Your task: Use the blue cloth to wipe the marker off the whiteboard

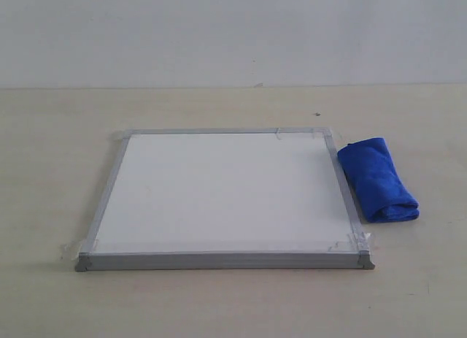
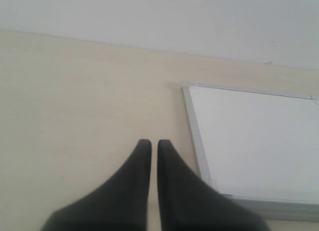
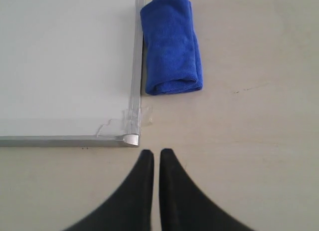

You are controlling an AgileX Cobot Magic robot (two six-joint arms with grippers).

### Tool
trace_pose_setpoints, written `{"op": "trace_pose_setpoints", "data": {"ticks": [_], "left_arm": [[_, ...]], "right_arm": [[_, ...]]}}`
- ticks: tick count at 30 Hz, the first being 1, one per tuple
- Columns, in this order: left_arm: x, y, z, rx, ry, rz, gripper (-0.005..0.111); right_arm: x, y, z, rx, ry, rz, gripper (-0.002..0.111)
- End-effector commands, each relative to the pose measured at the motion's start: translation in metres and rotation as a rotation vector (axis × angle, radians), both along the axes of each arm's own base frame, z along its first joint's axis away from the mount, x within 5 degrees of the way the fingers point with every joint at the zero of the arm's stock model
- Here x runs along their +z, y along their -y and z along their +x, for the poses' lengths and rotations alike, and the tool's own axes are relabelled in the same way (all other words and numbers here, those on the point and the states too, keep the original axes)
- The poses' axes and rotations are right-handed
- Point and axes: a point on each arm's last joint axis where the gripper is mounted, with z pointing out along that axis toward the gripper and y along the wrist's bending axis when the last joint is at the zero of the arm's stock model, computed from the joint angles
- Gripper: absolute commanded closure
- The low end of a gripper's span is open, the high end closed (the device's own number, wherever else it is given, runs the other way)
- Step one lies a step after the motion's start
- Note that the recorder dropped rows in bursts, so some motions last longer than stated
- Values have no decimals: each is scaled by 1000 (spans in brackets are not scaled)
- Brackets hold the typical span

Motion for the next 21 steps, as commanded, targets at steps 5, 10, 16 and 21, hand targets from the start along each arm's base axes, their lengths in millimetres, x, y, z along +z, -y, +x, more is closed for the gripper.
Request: {"op": "trace_pose_setpoints", "data": {"ticks": [5, 10, 16, 21], "left_arm": [[0, 0, 0, 2, 8, -9, 102], [0, 0, 0, 2, 8, -9, 102], [0, 0, 0, 2, 8, -9, 102], [0, 0, 0, 2, 8, -9, 102]], "right_arm": [[5, -2, 3, 34, 77, -13, 108], [11, -3, -5, 38, 118, 22, 108], [17, 1, -21, 10, 250, 104, 108], [4, 6, -31, 62, 313, 8, 108]]}}
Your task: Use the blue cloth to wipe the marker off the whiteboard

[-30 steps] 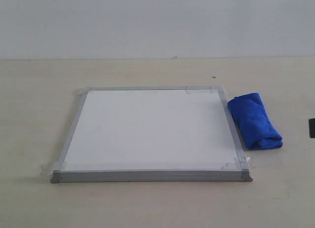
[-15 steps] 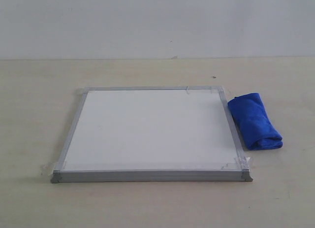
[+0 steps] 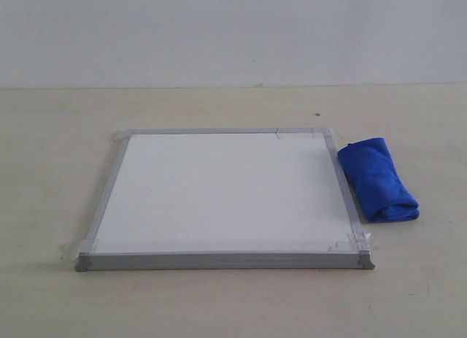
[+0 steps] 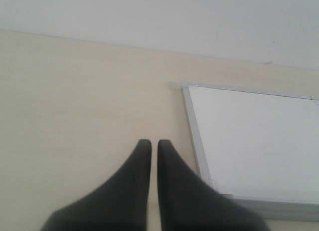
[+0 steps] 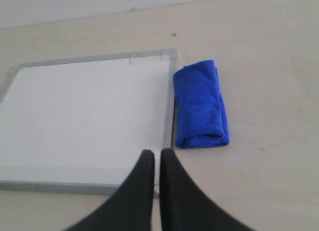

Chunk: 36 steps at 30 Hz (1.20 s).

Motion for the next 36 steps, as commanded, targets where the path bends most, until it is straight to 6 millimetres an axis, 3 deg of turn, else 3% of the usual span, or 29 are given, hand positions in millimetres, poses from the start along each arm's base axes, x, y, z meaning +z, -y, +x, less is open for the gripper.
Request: {"op": "trace_pose_setpoints", "data": {"ticks": [1, 13, 21, 26, 28, 32, 36], "left_arm": [[0, 0, 0, 2, 8, -9, 102], [0, 0, 0, 2, 8, -9, 102], [0, 0, 0, 2, 8, -9, 102], [0, 0, 0, 2, 8, -9, 102], [0, 0, 0, 2, 8, -9, 102], [0, 0, 0, 2, 8, -9, 102], [0, 0, 0, 2, 8, -9, 102]], "right_arm": [[-13, 5, -10, 26, 64, -81, 108], [-54, 18, -42, 22, 205, -171, 108], [-60, 15, -50, -5, 354, 61, 108], [-77, 11, -50, 40, 435, 96, 108], [-88, 5, -48, 76, 489, 190, 108], [-85, 2, -48, 78, 541, 370, 108], [-84, 2, -49, 81, 548, 371, 108]]}}
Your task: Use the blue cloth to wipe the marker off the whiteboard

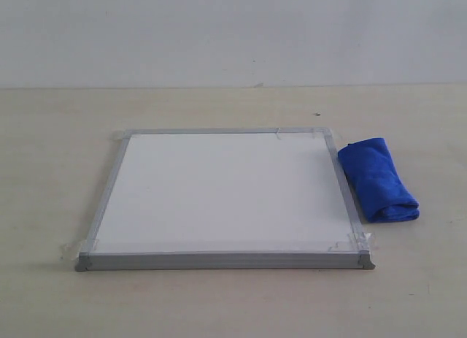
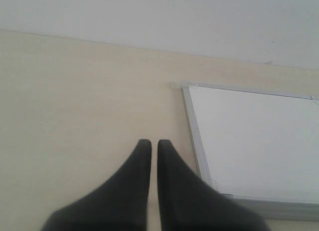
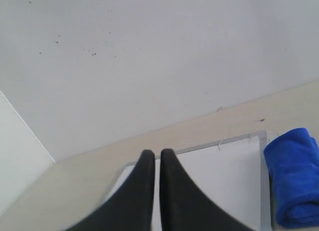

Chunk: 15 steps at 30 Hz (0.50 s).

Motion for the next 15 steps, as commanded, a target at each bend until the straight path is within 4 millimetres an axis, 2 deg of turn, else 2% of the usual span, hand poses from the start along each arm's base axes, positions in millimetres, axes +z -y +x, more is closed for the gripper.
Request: {"op": "trace_pose_setpoints", "data": {"ticks": [1, 7, 11, 15], "left_arm": [[0, 0, 0, 2, 8, -9, 102], [0, 0, 0, 2, 8, -9, 102], [0, 0, 0, 2, 8, -9, 102], [0, 0, 0, 2, 8, -9, 102]], "right_arm": [[-3, 0, 0, -5, -12, -26, 108], [-21, -1, -1, 20, -107, -396, 108], [-33, 0, -3, 46, -222, -477, 108], [-33, 1, -4, 45, -226, -493, 108]]}}
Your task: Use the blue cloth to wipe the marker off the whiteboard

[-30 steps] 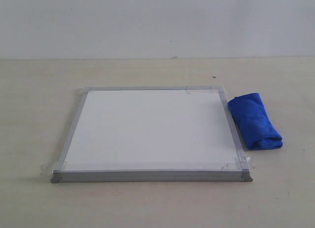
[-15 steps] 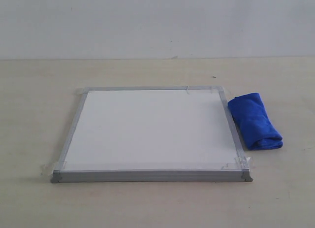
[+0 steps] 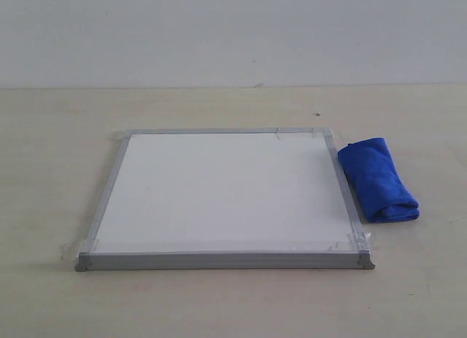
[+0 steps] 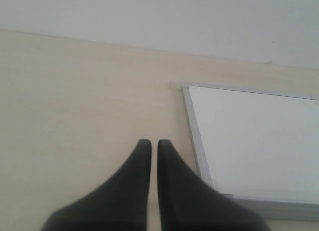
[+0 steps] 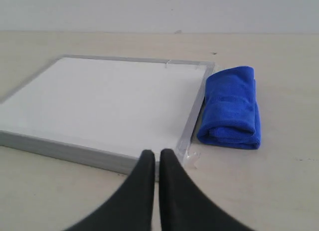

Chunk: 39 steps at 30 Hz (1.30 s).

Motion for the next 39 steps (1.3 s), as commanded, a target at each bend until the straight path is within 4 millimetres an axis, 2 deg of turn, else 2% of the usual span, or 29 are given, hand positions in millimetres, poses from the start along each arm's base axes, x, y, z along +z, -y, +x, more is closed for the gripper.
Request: {"op": "trace_pose_setpoints", "data": {"ticks": [1, 5, 14, 39], "left_arm": [[0, 0, 0, 2, 8, -9, 102], [0, 0, 0, 2, 8, -9, 102], [0, 0, 0, 2, 8, -9, 102], [0, 0, 0, 2, 8, -9, 102]], "right_arm": [[-3, 1, -1, 5, -6, -50, 108], [-3, 2, 0, -4, -5, -56, 108], [-3, 10, 1, -156, -10, -52, 108], [-3, 10, 1, -156, -10, -52, 108]]}}
